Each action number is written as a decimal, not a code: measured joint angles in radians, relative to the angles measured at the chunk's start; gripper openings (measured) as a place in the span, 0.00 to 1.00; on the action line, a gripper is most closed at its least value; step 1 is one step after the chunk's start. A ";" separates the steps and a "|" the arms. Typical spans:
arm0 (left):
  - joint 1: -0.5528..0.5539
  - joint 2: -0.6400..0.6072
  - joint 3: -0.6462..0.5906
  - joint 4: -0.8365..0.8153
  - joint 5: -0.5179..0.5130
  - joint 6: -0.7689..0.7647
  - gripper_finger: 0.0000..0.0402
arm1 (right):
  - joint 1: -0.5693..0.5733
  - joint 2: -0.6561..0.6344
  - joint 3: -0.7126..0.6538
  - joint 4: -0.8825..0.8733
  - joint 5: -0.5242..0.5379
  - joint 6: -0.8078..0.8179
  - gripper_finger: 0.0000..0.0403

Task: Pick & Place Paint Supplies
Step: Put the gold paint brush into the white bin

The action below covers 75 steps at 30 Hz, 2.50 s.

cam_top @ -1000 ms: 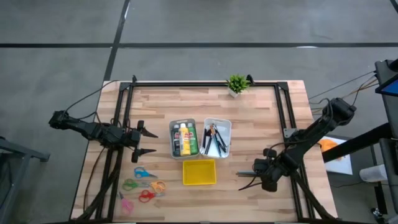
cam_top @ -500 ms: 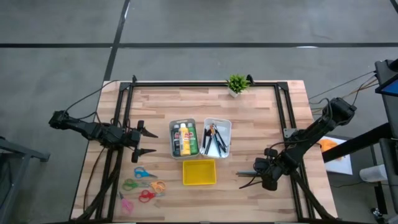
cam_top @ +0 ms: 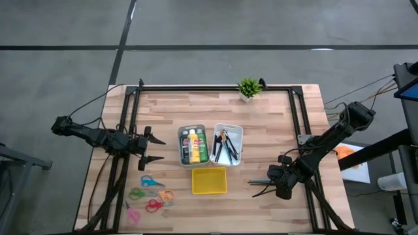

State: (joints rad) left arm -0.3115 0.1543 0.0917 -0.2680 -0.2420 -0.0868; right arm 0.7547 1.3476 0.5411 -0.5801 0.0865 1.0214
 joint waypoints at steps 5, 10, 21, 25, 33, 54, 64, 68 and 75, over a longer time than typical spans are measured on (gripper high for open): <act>0.000 0.000 0.000 0.000 0.000 0.000 0.76 | 0.000 0.001 0.000 -0.012 0.010 0.000 0.19; 0.000 0.000 0.000 0.000 0.000 0.000 0.76 | 0.000 0.001 -0.001 -0.023 0.017 0.004 0.10; 0.000 0.000 0.000 0.000 0.000 0.000 0.76 | 0.000 0.002 0.006 -0.027 0.018 0.035 0.03; 0.000 0.000 0.000 0.000 0.000 0.000 0.76 | 0.000 0.001 0.013 -0.030 0.018 0.025 0.03; 0.000 0.000 0.000 0.000 0.000 0.000 0.76 | -0.001 -0.051 0.036 -0.087 0.018 0.026 0.02; 0.000 0.000 0.000 0.000 0.000 0.000 0.76 | -0.045 -0.504 0.077 -0.146 0.312 0.232 0.02; 0.000 0.000 0.000 0.000 0.000 0.000 0.76 | -0.317 -0.626 0.077 -0.035 0.322 0.244 0.02; 0.000 0.000 0.000 0.000 0.000 0.000 0.76 | -0.452 -0.604 0.078 0.076 0.247 0.188 0.02; 0.000 0.000 0.000 0.000 0.000 0.000 0.76 | -0.654 -0.488 0.078 0.229 0.084 0.142 0.02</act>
State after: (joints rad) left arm -0.3115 0.1543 0.0917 -0.2680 -0.2420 -0.0868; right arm 0.1006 0.8592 0.6189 -0.3508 0.1707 1.1637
